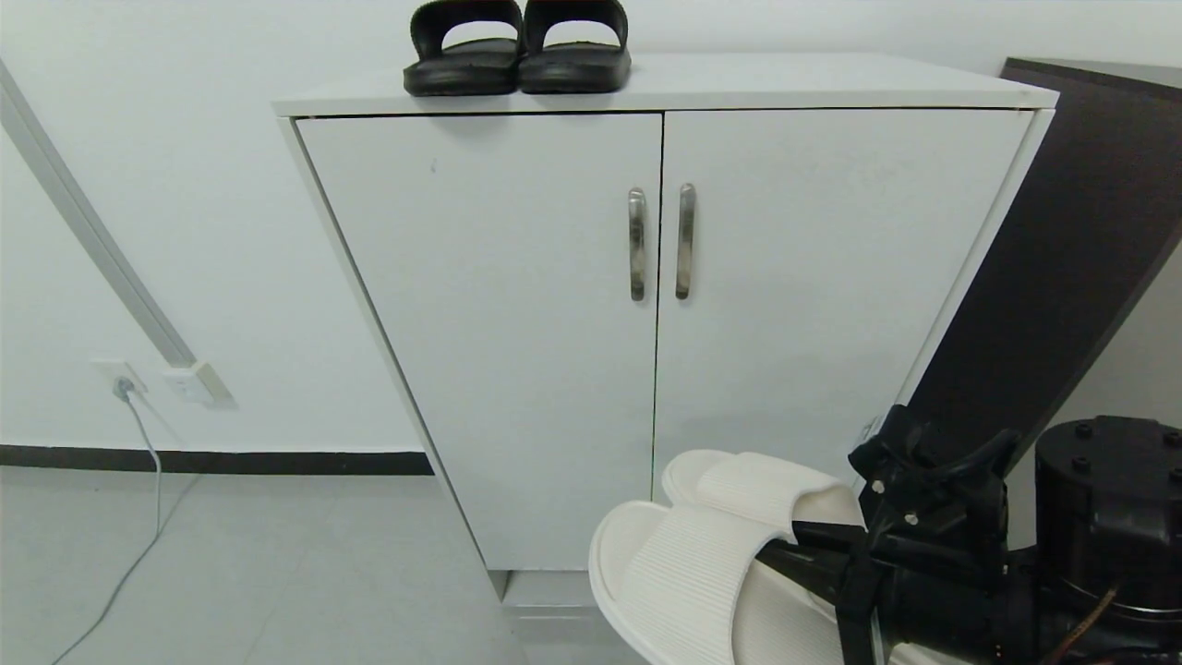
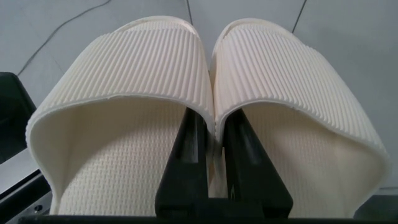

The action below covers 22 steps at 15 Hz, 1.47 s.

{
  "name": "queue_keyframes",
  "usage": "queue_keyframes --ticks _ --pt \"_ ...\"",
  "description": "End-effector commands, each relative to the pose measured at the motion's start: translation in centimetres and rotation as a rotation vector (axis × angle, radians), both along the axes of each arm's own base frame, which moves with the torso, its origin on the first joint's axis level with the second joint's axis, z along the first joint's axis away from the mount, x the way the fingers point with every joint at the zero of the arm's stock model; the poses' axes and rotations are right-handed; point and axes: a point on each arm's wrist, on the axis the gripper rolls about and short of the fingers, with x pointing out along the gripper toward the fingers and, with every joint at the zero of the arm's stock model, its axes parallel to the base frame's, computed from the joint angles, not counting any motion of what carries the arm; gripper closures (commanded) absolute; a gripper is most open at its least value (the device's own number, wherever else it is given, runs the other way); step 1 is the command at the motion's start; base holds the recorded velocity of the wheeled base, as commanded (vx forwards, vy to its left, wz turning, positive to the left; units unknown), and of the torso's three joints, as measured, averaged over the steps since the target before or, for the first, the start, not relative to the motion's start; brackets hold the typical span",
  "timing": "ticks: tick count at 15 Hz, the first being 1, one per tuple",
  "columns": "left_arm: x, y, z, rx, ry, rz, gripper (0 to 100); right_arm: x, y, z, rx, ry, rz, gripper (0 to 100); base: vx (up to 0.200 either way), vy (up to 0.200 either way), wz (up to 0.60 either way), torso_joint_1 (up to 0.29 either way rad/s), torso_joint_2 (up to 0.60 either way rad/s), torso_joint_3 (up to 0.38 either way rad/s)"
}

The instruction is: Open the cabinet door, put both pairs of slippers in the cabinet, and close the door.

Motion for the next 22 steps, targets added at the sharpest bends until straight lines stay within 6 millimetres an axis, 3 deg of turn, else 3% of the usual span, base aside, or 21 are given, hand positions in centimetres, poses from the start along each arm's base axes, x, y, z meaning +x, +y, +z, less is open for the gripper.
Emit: queue_keyframes --ticks 1,2,4,5,7,10,14,22 --pt "-0.2 0.0 4.1 -0.031 -0.044 -0.013 0 0.0 0.0 -0.2 -0.005 0.005 0.001 100 0.0 0.0 0.0 -0.002 0.18 0.193" --pt "0.2 -0.1 6.9 -0.089 -0.035 -0.057 0 0.0 0.0 -0.2 -0.007 0.007 0.001 100 0.0 0.0 0.0 -0.002 0.1 0.11" --pt "2.0 -0.3 8.5 -0.086 0.046 -0.149 0 0.0 0.0 -0.3 -0.008 0.008 0.001 100 0.0 0.0 0.0 -0.001 0.03 0.025" --pt "4.8 -0.7 9.9 -0.097 0.123 -0.273 0 0.0 0.1 -0.4 -0.01 0.01 0.001 100 0.0 0.0 0.0 0.0 0.0 0.0" --pt "8.3 -1.1 10.8 -0.104 0.148 -0.427 0 0.1 0.1 -0.5 -0.014 0.013 0.001 100 0.0 0.0 0.0 0.0 0.0 0.0" --pt "12.1 -2.7 11.5 -0.094 0.145 -0.623 0 0.1 0.2 -0.6 -0.021 0.011 0.003 100 0.0 0.0 0.0 0.0 0.0 0.0" --pt "13.5 -5.1 12.8 -0.085 0.115 -0.757 0 0.6 0.7 -1.4 -0.033 0.023 0.004 100 0.0 0.0 0.0 0.0 0.0 0.0" --pt "18.5 -10.8 15.2 -0.085 0.11 -0.898 0 0.9 1.0 -1.8 -0.008 0.001 0.001 100 0.0 0.0 0.0 0.0 0.0 0.0"
